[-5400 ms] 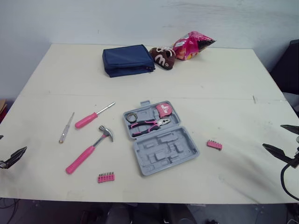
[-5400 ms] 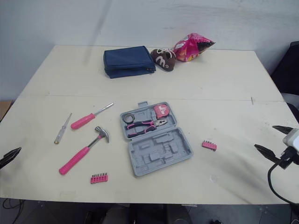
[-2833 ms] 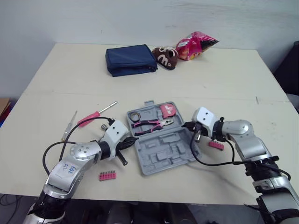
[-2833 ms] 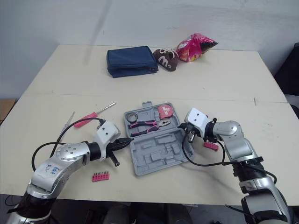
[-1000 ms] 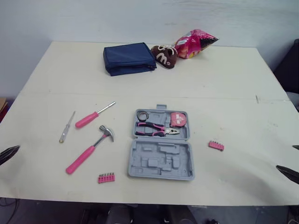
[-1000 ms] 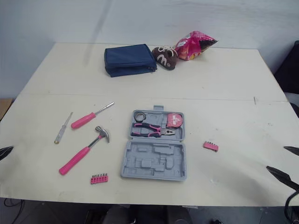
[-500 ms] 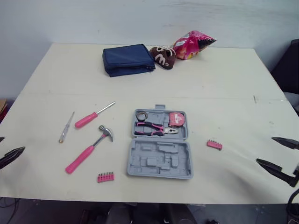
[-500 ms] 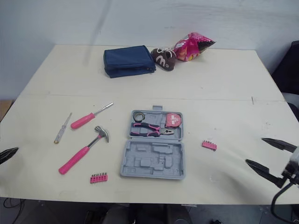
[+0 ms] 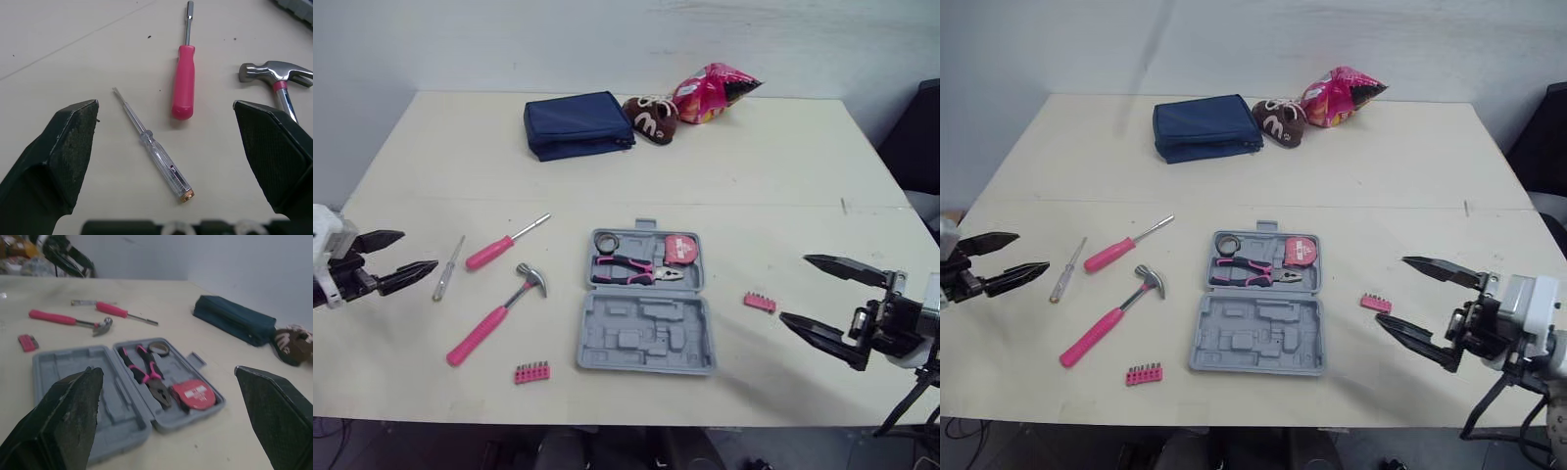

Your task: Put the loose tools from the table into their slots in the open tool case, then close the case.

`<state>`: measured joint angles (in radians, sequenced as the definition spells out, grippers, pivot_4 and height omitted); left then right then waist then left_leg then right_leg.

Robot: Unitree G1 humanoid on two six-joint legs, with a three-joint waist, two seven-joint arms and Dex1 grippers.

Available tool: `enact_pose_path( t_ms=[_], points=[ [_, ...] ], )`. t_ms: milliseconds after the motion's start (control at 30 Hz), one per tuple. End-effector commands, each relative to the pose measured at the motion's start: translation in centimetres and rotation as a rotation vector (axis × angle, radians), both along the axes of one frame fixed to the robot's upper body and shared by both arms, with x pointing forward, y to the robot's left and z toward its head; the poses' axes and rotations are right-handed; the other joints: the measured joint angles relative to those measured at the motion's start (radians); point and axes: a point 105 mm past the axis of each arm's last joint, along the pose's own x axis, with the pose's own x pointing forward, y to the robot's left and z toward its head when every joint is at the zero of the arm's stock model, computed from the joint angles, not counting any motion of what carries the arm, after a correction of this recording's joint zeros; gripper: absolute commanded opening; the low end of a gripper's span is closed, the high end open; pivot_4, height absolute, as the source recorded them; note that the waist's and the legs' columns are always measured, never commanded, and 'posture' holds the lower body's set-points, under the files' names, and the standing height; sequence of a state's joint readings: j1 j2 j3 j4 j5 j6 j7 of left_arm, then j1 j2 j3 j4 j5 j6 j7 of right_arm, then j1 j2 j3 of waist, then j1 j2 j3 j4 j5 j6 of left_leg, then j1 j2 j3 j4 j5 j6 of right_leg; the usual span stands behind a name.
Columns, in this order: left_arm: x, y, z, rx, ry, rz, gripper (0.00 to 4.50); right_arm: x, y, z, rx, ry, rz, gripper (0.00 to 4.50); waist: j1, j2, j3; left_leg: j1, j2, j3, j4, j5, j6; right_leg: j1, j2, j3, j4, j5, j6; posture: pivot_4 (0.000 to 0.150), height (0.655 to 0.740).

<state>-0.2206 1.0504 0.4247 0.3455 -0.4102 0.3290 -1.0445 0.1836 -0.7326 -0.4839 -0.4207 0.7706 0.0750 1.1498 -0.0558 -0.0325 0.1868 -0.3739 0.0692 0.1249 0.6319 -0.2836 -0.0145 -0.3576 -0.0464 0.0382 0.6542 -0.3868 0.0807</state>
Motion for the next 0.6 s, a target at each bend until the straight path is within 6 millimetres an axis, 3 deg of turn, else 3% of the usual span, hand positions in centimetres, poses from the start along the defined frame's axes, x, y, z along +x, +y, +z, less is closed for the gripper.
enact_pose_path(
  t_ms=[33,600],
  points=[
    [0.7,0.4,1.0,0.035,0.007,0.006,4.48,-0.3,1.4,1.1,0.023,-0.051,0.041,4.5,0.001,0.0,0.0,0.0,0.0,0.0,0.001,0.0,0.0,0.0,0.0,0.0,0.0,0.0,0.0,0.15,0.74],
    [-1.5,-1.3,0.5,0.072,0.043,-0.17,4.48,-0.6,3.1,0.5,0.037,-0.065,0.104,4.5,0.001,0.0,0.0,-0.001,0.001,0.001,0.002,0.0,-0.001,-0.001,0.0,0.001,0.002,0.0,0.0,0.15,0.74]
  ],
)
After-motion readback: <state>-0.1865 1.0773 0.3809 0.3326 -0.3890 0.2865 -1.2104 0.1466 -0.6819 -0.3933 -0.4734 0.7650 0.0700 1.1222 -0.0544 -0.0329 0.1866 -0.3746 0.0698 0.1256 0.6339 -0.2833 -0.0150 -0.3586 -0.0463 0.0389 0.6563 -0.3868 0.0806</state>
